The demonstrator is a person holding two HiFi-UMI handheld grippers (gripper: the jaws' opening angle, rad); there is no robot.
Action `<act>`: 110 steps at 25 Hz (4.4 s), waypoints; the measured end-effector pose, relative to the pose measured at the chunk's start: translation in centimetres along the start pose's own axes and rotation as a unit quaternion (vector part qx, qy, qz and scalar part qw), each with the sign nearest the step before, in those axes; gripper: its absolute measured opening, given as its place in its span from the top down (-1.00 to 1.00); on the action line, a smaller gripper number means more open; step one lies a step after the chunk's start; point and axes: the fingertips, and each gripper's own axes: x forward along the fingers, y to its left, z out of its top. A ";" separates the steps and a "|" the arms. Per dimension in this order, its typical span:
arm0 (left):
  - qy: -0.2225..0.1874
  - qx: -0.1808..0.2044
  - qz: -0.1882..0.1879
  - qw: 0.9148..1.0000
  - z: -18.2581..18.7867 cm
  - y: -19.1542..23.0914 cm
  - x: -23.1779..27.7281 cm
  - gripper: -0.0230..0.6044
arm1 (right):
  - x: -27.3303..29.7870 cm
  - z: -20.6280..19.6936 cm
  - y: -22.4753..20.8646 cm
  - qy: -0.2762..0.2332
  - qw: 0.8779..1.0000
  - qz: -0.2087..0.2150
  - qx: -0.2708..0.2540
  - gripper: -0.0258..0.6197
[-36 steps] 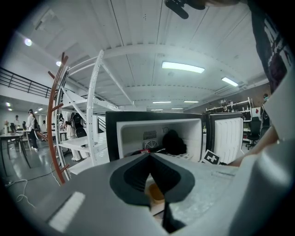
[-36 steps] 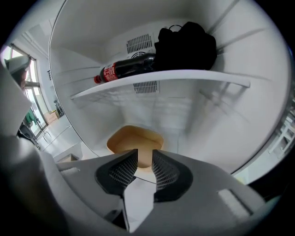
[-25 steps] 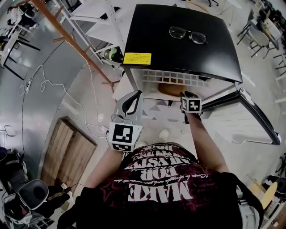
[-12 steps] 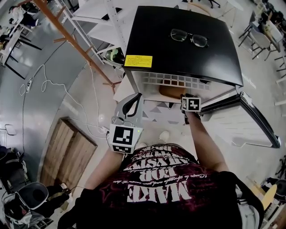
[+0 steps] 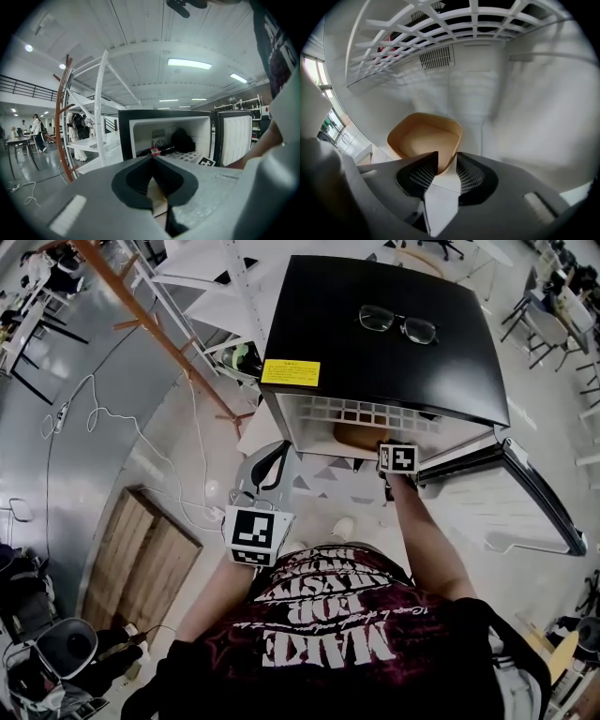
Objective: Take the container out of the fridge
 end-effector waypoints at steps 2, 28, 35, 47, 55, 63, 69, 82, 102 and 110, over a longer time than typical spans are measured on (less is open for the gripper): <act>0.001 0.000 0.002 1.000 -0.1 0.1 -0.1 0.93 | 0.3 -0.1 -0.1 0.003 1.000 0.000 0.001 0.44; 0.006 0.001 0.003 1.000 -1.1 0.6 -1.8 0.93 | 1.1 -3.9 -0.2 0.030 0.998 -0.007 0.060 0.76; 0.003 0.005 -0.013 1.000 -1.0 0.0 -2.1 0.93 | 0.1 -5.3 -0.1 0.034 0.995 0.003 0.091 0.80; -0.003 0.005 -0.041 0.999 -0.6 -1.8 -2.9 0.93 | -3.6 -5.2 0.5 -0.001 0.988 0.032 0.152 0.82; -0.007 0.007 -0.054 0.999 -0.7 -2.6 -3.4 0.93 | -6.7 -4.2 1.4 -0.037 0.983 0.046 0.174 0.82; -0.010 0.002 -0.059 0.998 -0.8 -2.8 -3.6 0.93 | -10.6 -1.9 2.5 -0.088 0.980 0.054 0.169 0.82; -0.009 0.001 -0.070 0.997 -0.9 -3.5 -3.4 0.93 | -14.1 -0.2 4.0 -0.124 0.973 0.083 0.178 0.82; 0.010 -0.018 -0.125 0.992 -1.4 -6.9 -2.8 0.93 | -19.8 1.2 5.2 -0.173 0.967 0.086 0.163 0.82; 0.060 -0.039 -0.177 0.982 -2.8 -9.8 -2.1 0.49 | -24.0 3.4 8.1 -0.223 0.965 0.079 0.115 0.82; 0.042 -0.034 -0.177 0.983 -1.7 -9.6 -2.3 0.50 | -27.1 4.4 8.3 -0.258 0.959 0.071 0.097 0.80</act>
